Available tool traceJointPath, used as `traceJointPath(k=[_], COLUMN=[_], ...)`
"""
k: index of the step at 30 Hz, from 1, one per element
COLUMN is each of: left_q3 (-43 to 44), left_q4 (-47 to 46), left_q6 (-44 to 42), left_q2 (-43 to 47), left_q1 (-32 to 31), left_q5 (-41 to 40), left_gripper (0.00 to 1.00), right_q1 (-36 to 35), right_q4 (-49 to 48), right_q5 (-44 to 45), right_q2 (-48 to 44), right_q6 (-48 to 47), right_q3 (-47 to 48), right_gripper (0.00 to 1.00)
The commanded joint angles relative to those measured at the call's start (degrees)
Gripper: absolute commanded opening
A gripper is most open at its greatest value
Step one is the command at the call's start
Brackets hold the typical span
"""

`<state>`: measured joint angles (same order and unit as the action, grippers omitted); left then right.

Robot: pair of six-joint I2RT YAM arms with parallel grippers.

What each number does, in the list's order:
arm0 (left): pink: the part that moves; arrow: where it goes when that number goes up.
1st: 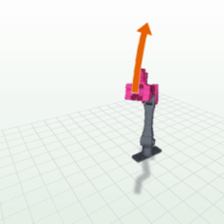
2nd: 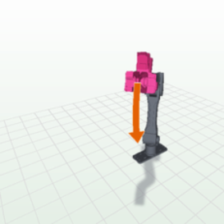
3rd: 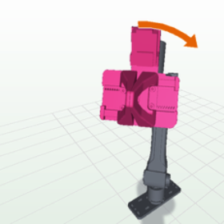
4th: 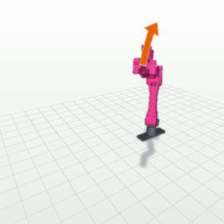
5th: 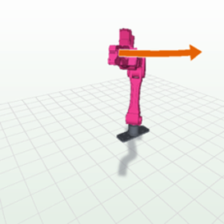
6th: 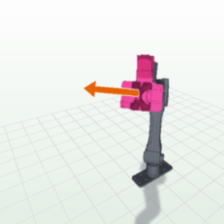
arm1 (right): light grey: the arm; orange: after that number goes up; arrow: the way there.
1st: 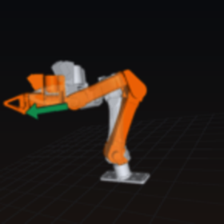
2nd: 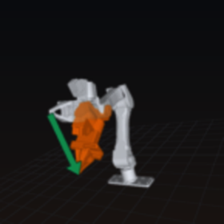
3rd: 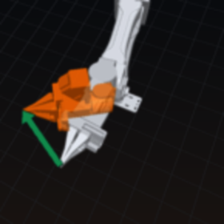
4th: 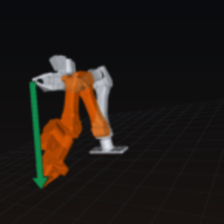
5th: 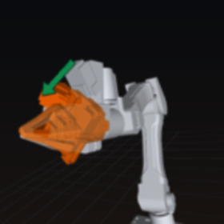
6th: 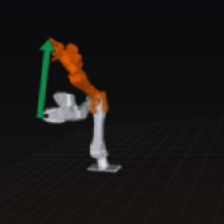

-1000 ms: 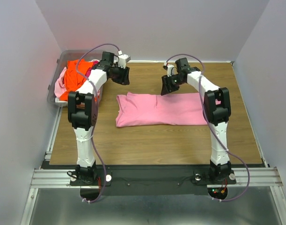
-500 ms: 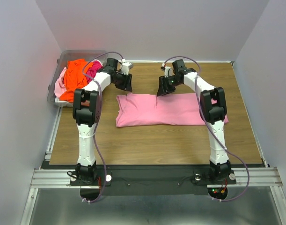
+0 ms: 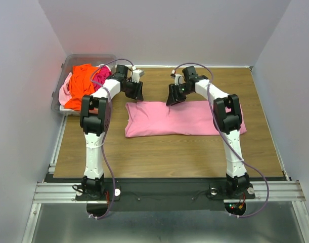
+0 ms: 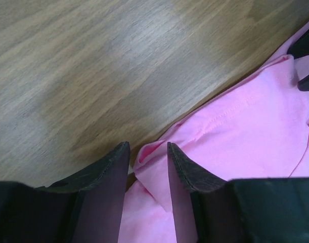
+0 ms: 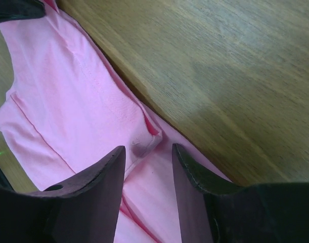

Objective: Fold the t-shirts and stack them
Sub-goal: Fold the tshirt

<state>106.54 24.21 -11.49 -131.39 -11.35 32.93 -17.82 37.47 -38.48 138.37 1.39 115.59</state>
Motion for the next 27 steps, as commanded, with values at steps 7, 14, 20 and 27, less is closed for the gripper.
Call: traceJointPath(k=[7, 14, 20, 27], left_q3=[1.9, 1.7, 0.2, -3.4], left_q4=[0.0, -1.4, -1.4, -2.1], left_q6=[0.4, 0.3, -1.1, -3.6], left_q2=[0.3, 3.2, 6.3, 10.4], left_q1=[0.1, 0.5, 0.5, 0.5], left_q5=[2.6, 3.7, 5.1, 5.7], left_gripper=[0.27, 0.00, 0.00, 0.00], right_q1=[-0.5, -0.5, -0.5, -0.5], right_q4=[-2.4, -3.1, -3.6, -5.3], right_q5=[-0.4, -0.9, -1.6, -2.5], right_q2=[0.9, -0.4, -2.4, -6.3], right_q6=[1.1, 1.0, 0.9, -0.1], right_q3=[2.7, 2.4, 1.2, -1.6], right_gripper=[0.40, 0.13, 0.00, 0.00])
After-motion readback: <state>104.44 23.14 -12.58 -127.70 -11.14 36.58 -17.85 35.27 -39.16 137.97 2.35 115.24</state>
